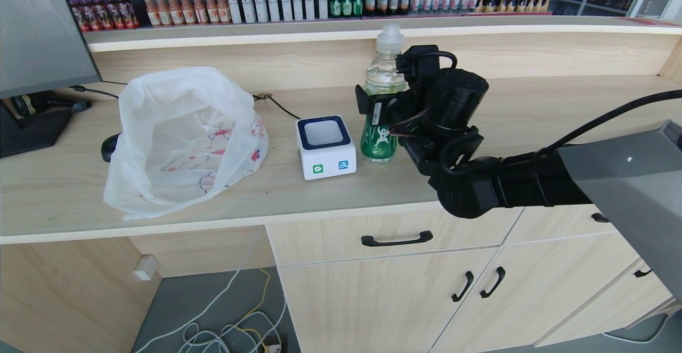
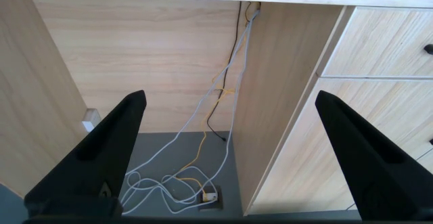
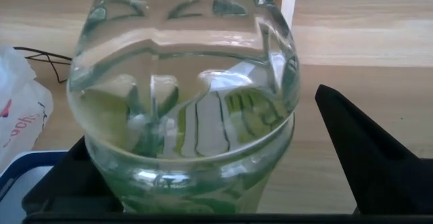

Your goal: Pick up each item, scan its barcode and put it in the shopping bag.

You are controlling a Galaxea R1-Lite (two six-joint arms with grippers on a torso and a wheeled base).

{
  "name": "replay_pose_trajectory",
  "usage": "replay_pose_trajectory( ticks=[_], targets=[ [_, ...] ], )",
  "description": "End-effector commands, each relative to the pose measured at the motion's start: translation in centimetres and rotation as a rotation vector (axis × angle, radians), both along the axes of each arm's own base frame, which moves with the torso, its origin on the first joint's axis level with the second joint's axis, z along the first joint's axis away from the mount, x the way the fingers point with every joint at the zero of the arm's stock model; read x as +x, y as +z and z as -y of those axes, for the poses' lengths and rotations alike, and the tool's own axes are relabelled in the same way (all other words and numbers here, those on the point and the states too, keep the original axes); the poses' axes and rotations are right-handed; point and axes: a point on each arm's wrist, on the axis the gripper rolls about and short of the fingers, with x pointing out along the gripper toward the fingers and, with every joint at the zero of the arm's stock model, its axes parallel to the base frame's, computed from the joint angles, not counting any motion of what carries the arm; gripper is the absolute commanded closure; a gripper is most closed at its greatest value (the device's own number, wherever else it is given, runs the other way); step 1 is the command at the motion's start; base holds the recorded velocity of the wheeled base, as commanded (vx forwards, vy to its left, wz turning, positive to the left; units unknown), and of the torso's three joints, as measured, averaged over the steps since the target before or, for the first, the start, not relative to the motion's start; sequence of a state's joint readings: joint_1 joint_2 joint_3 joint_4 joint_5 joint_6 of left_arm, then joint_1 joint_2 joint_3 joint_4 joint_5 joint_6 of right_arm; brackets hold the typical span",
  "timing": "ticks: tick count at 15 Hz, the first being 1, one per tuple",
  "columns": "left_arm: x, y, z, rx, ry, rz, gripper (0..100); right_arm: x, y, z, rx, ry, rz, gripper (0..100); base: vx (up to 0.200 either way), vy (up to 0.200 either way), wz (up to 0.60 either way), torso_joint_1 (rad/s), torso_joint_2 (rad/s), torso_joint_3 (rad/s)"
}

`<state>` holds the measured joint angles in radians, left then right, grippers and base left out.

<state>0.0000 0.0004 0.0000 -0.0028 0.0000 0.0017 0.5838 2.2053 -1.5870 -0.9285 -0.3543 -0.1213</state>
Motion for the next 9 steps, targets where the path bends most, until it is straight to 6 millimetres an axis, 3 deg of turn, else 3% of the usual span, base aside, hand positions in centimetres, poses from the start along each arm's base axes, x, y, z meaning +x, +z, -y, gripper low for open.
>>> replay_pose_trajectory(
  ticks=[1,2,3,9],
  targets=[
    [0.00,0.00,0.00,0.000,0.000,0.001,0,0.02,-0.07,-0.05,0.000,0.001,0.000,0,0.000,0.000,0.00,0.000,0.00,0.000],
    [0.00,0.00,0.00,0.000,0.000,0.001,0,0.08,-0.21,-0.09,-0.002,0.001,-0.003,0,0.000,0.000,0.00,0.000,0.00,0.000],
    [0.00,0.00,0.00,0.000,0.000,0.001,0,0.08,-0.17,-0.09,-0.001,0.001,-0.002,100,0.000,0.000,0.00,0.000,0.00,0.000],
    [0.00,0.00,0.00,0.000,0.000,0.001,0,-0.26,0.57,-0.02,0.010,0.002,0.013,100,0.000,0.000,0.00,0.000,0.00,0.000]
  ],
)
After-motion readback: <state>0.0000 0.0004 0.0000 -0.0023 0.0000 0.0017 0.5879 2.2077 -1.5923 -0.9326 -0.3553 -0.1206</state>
